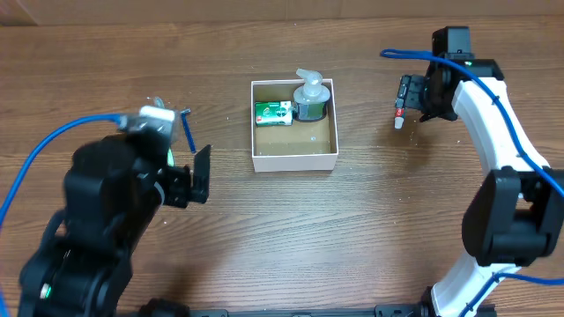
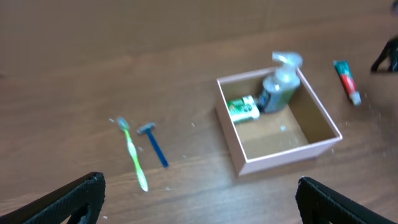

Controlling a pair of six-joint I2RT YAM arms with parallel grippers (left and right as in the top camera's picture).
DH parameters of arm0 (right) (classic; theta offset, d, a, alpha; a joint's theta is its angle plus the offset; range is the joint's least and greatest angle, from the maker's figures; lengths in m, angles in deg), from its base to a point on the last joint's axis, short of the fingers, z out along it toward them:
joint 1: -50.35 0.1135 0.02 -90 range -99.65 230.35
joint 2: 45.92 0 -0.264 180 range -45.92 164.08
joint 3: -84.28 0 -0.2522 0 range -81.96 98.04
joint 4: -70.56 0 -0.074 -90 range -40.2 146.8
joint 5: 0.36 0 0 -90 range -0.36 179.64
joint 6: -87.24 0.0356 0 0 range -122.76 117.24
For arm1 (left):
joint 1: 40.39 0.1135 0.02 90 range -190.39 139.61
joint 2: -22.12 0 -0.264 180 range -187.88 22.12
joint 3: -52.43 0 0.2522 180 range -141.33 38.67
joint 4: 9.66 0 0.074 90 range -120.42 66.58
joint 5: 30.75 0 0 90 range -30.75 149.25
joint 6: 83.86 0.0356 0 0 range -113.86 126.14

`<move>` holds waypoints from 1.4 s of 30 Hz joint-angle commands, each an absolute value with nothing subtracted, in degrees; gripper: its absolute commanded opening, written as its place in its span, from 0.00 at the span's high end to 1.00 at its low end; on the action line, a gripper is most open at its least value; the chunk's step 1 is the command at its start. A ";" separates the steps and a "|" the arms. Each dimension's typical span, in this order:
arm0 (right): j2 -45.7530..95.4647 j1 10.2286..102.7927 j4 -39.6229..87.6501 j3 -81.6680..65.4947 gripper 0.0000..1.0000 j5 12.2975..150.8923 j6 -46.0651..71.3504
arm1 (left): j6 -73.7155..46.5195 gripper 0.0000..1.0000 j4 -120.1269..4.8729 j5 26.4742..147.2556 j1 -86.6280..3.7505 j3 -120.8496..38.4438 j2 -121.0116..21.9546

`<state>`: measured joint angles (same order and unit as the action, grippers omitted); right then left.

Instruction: Pack container

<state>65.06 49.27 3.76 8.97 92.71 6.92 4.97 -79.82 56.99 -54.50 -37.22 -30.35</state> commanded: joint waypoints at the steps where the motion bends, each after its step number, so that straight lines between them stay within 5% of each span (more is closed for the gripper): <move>1: 67.92 49.48 5.25 9.21 0.21 91.55 7.92 | 4.86 0.00 -79.56 52.27 -54.17 -38.01 -25.56; 42: 79.51 49.96 15.83 9.15 0.37 89.98 15.33 | 4.86 0.00 -80.48 52.20 -54.17 -37.99 -24.43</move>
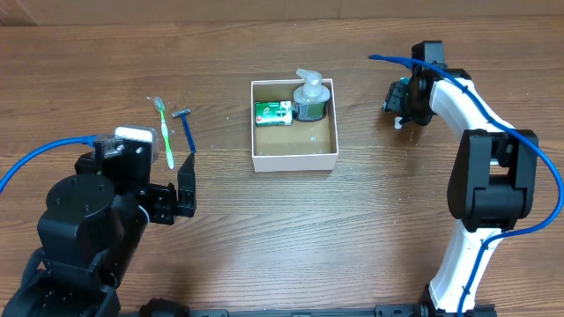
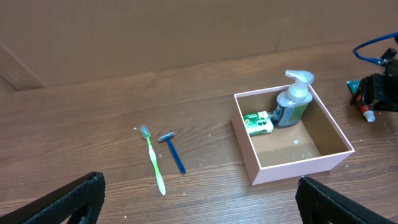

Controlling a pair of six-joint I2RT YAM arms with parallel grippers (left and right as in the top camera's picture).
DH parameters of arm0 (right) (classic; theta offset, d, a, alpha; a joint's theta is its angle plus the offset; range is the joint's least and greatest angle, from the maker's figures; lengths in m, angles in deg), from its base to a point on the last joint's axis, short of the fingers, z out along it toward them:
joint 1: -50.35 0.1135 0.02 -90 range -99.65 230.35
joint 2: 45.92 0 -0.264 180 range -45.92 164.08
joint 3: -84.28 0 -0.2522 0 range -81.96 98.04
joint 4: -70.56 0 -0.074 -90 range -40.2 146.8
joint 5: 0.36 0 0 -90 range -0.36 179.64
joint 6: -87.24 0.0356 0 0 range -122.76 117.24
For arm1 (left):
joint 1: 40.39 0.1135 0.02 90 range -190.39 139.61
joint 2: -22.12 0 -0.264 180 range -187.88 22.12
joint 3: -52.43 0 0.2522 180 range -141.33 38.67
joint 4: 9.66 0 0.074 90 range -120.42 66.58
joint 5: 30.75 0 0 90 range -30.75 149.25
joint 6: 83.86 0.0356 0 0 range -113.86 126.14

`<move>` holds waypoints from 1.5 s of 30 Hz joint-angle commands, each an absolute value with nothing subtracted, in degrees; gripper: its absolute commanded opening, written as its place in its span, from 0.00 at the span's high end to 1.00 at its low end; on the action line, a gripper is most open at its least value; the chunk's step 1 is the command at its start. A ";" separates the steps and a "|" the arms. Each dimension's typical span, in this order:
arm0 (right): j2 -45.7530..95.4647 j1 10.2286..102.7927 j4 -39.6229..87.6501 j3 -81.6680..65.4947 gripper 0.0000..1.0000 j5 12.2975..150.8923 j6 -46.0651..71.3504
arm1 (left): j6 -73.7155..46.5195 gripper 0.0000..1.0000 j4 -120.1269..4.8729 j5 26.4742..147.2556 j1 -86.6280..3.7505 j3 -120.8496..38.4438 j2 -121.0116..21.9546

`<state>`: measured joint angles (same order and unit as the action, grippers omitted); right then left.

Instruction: Pack container

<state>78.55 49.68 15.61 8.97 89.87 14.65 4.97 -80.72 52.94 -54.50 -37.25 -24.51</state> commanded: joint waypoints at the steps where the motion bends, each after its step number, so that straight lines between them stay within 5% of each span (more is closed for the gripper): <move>1: 79.88 49.96 15.81 9.15 0.37 89.98 15.33 | 4.86 0.00 -80.48 52.20 -54.17 -37.99 -24.43; 29: 81.83 49.96 11.33 9.39 0.90 97.56 17.04 | 4.86 0.00 -80.50 52.20 -54.17 -37.99 -24.47; 45: 79.01 50.07 -12.74 35.62 0.96 92.40 17.01 | 4.86 0.00 -80.61 52.20 -54.17 -37.99 -24.54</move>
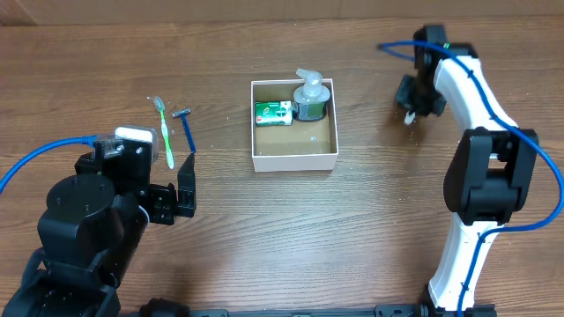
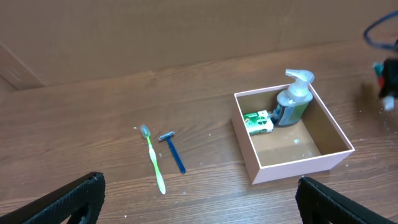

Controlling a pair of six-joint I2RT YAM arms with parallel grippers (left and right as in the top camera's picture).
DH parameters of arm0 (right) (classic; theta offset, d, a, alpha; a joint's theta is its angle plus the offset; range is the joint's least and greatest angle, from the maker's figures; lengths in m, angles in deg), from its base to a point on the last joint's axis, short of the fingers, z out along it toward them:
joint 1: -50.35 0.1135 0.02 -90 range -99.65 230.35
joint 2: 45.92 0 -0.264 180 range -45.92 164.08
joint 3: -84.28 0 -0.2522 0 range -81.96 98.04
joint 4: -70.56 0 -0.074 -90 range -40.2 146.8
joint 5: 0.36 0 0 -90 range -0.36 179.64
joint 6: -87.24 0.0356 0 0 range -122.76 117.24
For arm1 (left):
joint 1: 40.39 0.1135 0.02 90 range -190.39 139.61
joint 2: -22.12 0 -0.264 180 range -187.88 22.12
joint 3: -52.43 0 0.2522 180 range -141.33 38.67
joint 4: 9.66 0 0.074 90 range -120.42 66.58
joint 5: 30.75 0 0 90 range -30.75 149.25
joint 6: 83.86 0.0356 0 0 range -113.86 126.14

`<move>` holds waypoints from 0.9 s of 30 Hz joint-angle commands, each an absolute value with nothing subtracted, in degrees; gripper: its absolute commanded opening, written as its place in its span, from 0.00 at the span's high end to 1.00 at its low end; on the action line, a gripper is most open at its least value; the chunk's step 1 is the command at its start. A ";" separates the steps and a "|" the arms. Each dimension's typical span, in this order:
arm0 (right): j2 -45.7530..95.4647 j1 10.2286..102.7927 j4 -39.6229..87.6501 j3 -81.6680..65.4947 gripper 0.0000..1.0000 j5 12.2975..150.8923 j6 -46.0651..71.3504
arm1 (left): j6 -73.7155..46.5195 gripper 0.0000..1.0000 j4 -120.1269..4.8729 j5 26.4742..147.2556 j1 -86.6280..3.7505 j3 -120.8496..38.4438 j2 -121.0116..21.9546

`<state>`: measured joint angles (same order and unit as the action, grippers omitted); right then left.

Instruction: Pack container

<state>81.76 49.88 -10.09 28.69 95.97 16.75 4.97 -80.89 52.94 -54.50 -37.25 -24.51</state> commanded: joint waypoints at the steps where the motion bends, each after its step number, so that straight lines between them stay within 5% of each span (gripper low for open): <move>1: 78.39 50.34 -14.71 38.02 0.96 90.81 16.99 | 4.86 0.00 -80.61 52.20 -54.17 -37.99 -24.54; 10: 68.80 58.14 -20.74 46.81 0.96 83.94 8.29 | 4.86 0.00 -80.61 52.20 -54.17 -37.99 -24.54; 18: 62.42 72.80 -27.32 46.61 0.96 74.98 -22.92 | 4.86 0.00 -80.61 52.20 -54.17 -37.99 -24.54; 27: 64.27 77.59 -29.48 39.73 0.96 67.44 -42.13 | 4.86 0.00 -80.61 52.20 -54.17 -37.99 -24.54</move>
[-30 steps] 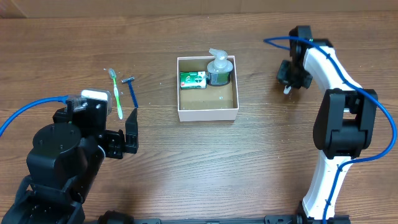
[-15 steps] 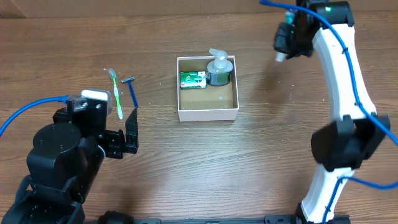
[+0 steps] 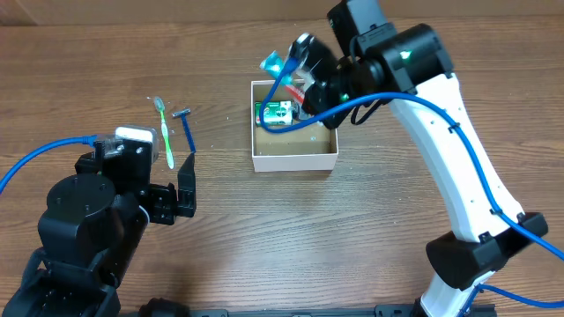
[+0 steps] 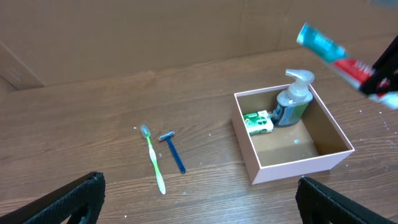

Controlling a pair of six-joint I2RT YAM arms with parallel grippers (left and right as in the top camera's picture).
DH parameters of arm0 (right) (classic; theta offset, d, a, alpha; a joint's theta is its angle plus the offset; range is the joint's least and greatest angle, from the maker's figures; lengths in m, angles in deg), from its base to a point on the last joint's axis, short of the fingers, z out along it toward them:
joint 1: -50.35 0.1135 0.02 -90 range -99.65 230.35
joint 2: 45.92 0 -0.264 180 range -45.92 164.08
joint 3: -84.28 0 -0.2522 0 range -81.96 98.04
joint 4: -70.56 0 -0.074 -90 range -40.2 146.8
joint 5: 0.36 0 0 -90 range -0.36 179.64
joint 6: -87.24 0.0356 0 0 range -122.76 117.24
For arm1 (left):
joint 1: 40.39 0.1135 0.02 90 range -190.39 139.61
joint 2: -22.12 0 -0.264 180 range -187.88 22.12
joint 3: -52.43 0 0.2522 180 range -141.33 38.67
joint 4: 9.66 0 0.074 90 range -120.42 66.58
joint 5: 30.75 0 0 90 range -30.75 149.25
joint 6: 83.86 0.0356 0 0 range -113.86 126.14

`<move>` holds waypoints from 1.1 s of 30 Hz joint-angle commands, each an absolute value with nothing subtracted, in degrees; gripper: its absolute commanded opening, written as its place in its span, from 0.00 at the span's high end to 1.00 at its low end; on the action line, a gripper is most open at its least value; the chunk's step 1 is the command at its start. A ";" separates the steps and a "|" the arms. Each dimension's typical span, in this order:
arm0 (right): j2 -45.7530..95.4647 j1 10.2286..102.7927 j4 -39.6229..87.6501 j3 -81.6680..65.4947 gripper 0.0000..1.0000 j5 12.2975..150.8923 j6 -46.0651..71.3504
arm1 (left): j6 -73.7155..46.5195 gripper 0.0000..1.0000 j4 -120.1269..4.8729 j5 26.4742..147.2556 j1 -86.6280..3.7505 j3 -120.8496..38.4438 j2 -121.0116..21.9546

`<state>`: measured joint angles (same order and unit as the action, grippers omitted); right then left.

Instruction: Pack container

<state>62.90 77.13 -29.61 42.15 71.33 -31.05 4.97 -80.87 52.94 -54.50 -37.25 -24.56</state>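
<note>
My right gripper point(image 3: 310, 81) is shut on a toothpaste tube point(image 3: 275, 65), teal at its free end and red near the fingers, also seen in the left wrist view point(image 4: 326, 50). It holds the tube tilted in the air over the back of the open cardboard box point(image 3: 293, 161). Inside the box stand a soap dispenser point(image 4: 292, 99) and a green packet point(image 3: 275, 113). A green toothbrush point(image 3: 165, 132) and a blue razor point(image 3: 187, 130) lie left of the box. My left gripper point(image 4: 199, 205) is open and holds nothing, well short of them.
The wooden table point(image 3: 370, 229) carries everything. The right arm's white links point(image 3: 449, 150) reach across the table's right half toward the box. A blue cable point(image 3: 35, 158) trails from the left arm.
My right gripper was over the table to the right of the box; now it hangs above the box's back part with the toothpaste tube in it. The left arm has not moved.
At first the toothpaste lay on the table right of the box with my right gripper beside it, and my left arm covered part of the toothbrush. Then the left arm sat further back and the right gripper was on the tube. Now the tube hangs over the box.
</note>
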 commanded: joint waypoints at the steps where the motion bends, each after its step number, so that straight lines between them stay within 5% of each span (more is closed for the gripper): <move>1: 64.67 77.70 -29.22 38.65 0.96 67.44 -43.62 | 4.86 0.00 -80.61 52.20 -54.17 -37.99 -24.54; 17: 66.46 77.83 -18.16 25.37 0.95 68.14 -61.30 | 4.86 0.00 -80.61 52.20 -54.17 -37.99 -24.54; 33: 74.94 76.30 -15.67 24.16 0.94 73.52 -63.27 | 4.86 0.00 -80.63 52.20 -54.17 -37.99 -24.64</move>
